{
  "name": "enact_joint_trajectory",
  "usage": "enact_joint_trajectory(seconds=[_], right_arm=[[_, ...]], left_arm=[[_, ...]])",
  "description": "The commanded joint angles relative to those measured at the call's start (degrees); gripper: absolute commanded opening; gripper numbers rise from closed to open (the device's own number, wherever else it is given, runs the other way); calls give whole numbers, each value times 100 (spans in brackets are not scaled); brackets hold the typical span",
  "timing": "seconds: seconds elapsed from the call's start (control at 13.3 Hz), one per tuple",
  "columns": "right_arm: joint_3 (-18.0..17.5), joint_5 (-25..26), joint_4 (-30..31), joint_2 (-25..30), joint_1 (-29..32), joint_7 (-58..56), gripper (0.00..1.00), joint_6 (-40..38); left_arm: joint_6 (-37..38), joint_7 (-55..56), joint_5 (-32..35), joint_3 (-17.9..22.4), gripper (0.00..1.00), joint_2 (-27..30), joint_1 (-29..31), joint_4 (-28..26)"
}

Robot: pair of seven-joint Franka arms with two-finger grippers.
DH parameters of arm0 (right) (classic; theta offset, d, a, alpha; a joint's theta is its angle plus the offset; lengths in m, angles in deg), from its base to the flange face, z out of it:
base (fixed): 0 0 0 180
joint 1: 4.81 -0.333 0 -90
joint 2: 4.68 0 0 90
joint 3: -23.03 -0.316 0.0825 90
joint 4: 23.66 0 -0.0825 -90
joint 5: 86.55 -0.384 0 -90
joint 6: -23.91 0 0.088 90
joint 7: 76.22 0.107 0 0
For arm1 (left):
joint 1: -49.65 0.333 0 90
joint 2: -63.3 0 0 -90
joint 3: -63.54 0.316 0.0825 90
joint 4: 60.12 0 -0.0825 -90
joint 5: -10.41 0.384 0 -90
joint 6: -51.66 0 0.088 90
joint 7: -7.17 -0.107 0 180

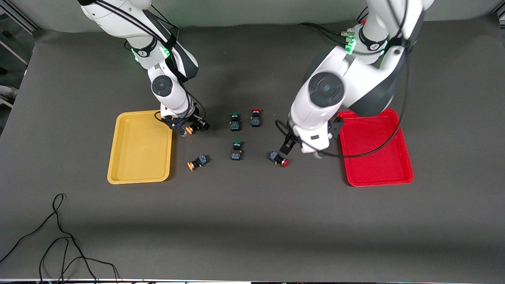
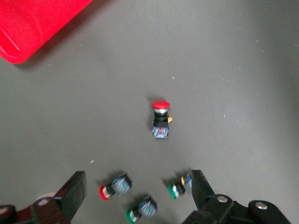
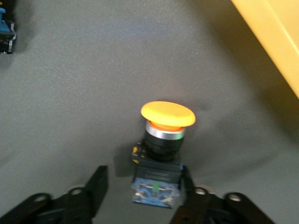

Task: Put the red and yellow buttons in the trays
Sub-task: 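Grasp the orange button with the right gripper while the left gripper grasps a red button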

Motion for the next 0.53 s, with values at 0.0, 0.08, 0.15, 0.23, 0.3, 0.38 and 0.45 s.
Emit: enact_joint_trajectory(seconds=[0.0,0.08,0.15,0.23,0.3,0.38,0.45], right_arm=[[47,-12,15,30,-48,71,20,46],[47,-12,15,39,-39,71,17,37],[47,-12,7,57,-39,71,16,37],[47,-12,6,74,-39,71,15,37],[56,-12,-2,75,-39,71,14,37],[56,-12,-11,101,-39,80,14,37],[56,-12,-20,162,-39,80,14,20]], left_arm=[[-527,425,302,47,100,-565,-199,-37],[-729,539,494,65,100,-750,-234,-98],[-923,618,644,56,100,-934,-235,-151],[-1159,654,672,56,100,-1084,-243,-230],[-1397,672,672,56,100,-1173,-252,-300],[-1617,681,672,65,100,-1278,-261,-379],[-1810,681,689,82,100,-1375,-365,-450]])
